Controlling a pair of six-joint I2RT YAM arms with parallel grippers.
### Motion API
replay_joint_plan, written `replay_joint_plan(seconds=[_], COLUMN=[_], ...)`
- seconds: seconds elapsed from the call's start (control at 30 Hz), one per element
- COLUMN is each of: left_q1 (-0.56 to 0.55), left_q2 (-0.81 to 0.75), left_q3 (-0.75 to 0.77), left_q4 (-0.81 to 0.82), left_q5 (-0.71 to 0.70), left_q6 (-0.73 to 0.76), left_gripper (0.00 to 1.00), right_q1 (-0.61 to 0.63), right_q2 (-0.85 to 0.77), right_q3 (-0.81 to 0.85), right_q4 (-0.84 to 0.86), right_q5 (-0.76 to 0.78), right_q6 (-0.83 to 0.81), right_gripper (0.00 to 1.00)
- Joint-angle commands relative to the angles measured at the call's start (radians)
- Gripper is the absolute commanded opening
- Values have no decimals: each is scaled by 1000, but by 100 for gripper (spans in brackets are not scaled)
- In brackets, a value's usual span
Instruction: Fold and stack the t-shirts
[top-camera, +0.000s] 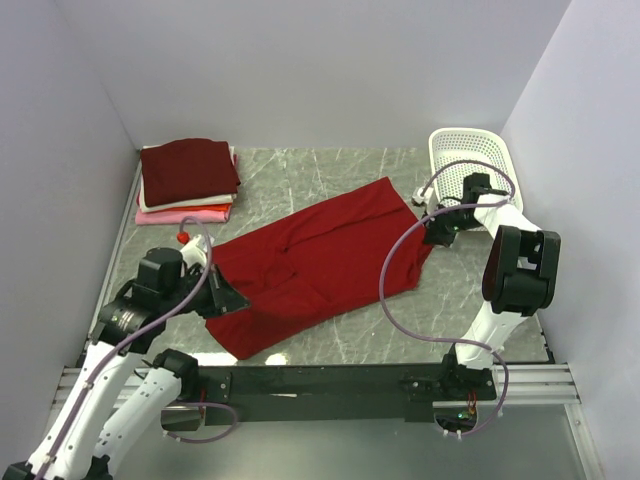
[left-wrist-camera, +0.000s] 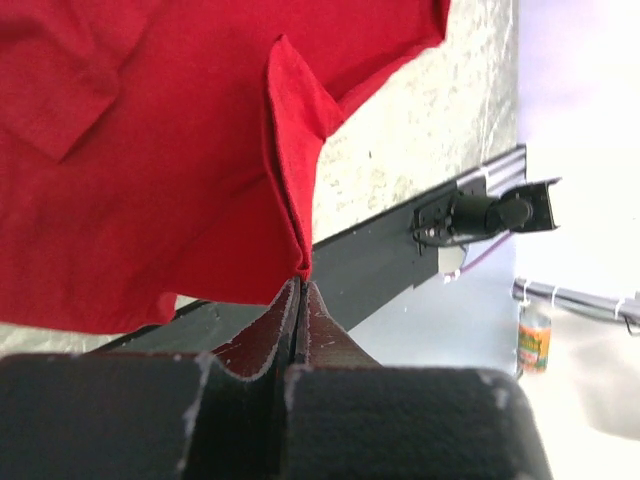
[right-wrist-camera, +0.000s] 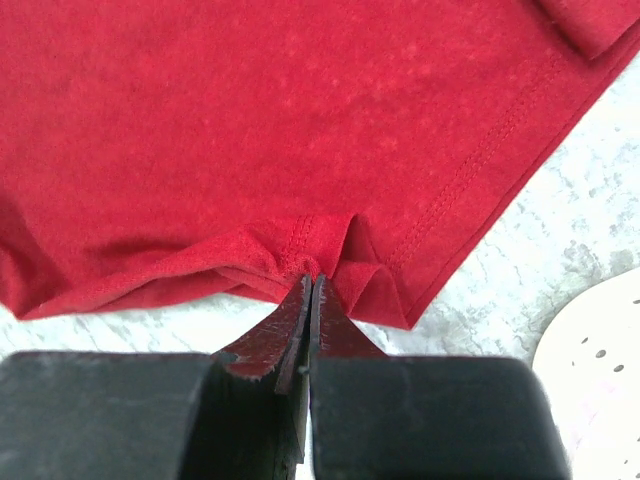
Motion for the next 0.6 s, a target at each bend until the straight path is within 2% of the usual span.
replay_joint_plan(seconds=[0.0, 0.57], left_q1=[5, 5], left_q2=[-27, -65], left_q3=[75, 201], left_q4=[-70, -225], left_q5=[-82, -260], left_q6=[-37, -35], left_gripper=[0, 0], right_q1=[-7, -24], right_q2=[-50, -47], right_q3=[18, 73], right_q4=[45, 120], right_q5=[-52, -59], right_q6=[66, 220], right_gripper=[0, 0])
